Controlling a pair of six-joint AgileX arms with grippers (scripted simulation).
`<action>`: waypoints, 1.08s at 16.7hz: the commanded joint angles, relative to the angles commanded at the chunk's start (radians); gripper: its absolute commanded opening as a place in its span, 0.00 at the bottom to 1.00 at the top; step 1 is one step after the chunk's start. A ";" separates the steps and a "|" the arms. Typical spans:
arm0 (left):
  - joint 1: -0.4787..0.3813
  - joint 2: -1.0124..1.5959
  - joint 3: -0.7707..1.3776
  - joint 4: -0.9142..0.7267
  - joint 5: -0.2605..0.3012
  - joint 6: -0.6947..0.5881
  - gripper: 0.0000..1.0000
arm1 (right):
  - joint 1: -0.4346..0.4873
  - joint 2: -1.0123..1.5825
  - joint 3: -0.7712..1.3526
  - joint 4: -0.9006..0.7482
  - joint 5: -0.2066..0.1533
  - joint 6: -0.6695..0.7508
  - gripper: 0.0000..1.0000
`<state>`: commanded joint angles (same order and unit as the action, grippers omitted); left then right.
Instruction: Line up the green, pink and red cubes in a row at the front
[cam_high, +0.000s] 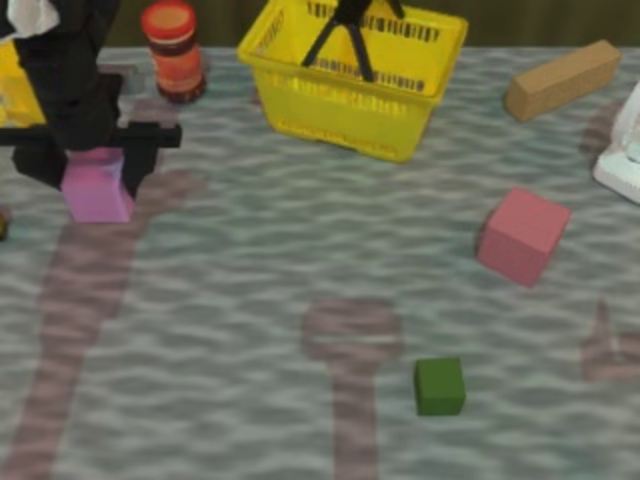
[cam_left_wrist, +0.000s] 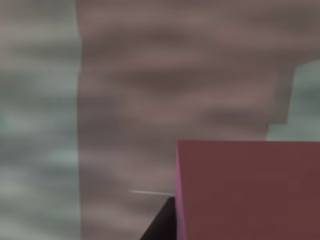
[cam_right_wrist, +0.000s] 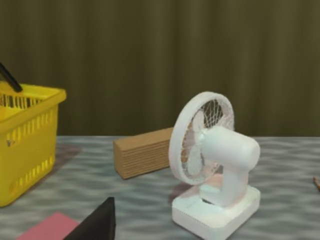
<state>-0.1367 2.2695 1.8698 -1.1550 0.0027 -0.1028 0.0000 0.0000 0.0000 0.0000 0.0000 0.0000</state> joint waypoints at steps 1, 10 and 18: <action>0.001 -0.004 0.007 -0.010 -0.001 0.000 0.00 | 0.000 0.000 0.000 0.000 0.000 0.000 1.00; -0.165 -0.036 -0.033 -0.005 -0.001 -0.161 0.00 | 0.000 0.000 0.000 0.000 0.000 0.000 1.00; -0.658 -0.165 -0.189 0.013 -0.012 -0.692 0.00 | 0.000 0.000 0.000 0.000 0.000 0.000 1.00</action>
<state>-0.7945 2.1043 1.6811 -1.1424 -0.0098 -0.7946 0.0000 0.0000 0.0000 0.0000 0.0000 0.0000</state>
